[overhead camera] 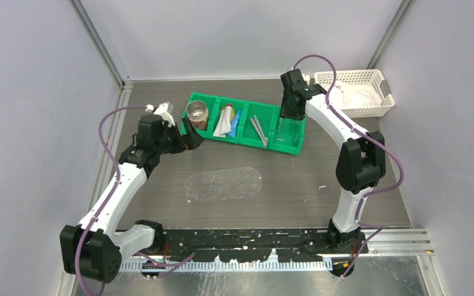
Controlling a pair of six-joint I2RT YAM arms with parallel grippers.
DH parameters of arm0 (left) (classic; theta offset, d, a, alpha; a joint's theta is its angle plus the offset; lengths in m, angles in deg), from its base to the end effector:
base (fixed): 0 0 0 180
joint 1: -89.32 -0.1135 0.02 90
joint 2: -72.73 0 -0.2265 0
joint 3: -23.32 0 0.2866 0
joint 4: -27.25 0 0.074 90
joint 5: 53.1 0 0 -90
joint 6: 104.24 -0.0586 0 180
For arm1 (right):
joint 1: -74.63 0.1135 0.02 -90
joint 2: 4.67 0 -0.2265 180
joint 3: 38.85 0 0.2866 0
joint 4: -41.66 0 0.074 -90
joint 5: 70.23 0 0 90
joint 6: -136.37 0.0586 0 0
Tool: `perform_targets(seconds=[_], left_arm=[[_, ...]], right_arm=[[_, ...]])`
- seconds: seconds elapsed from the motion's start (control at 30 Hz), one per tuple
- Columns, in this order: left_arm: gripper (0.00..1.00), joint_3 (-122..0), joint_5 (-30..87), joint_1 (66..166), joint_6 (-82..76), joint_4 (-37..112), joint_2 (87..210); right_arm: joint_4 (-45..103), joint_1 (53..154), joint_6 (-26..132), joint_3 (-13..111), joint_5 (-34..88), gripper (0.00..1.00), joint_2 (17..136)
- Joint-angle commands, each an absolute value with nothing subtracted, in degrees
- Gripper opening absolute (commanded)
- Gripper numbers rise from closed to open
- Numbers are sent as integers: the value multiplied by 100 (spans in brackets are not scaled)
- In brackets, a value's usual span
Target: Prepare toiletry sets of a toothbrush and toothpaste on the tray
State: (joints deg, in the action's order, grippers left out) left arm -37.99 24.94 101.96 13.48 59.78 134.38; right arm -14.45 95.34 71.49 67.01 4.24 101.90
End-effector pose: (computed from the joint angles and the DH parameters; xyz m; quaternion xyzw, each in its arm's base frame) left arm 0.2992 -0.0795 0.2399 -0.0652 0.8725 -0.2499 0.4148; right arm 0.4195 0.1418 0.2179 0.0751 0.9474 -0.0091 0.3110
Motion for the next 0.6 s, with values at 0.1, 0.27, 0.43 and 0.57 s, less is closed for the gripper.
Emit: perform_targets(seconds=[0.1, 0.27, 0.43, 0.57], left_arm=[[100, -3789, 2500, 10215, 1179, 5915, 13449], [100, -3780, 2499, 10215, 1147, 5910, 13461], [100, -3750, 2478, 10215, 1141, 5877, 13486], [100, -3695, 2455, 10215, 1143, 5810, 13519]], right_arm=[[-1449, 9530, 7067, 7375, 658, 42, 10445], [-1618, 9529, 7057, 7861, 637, 42, 10891], [-1801, 9500, 7071, 8184, 463, 39, 11284], [-1819, 9476, 7080, 8190, 372, 34, 11401]])
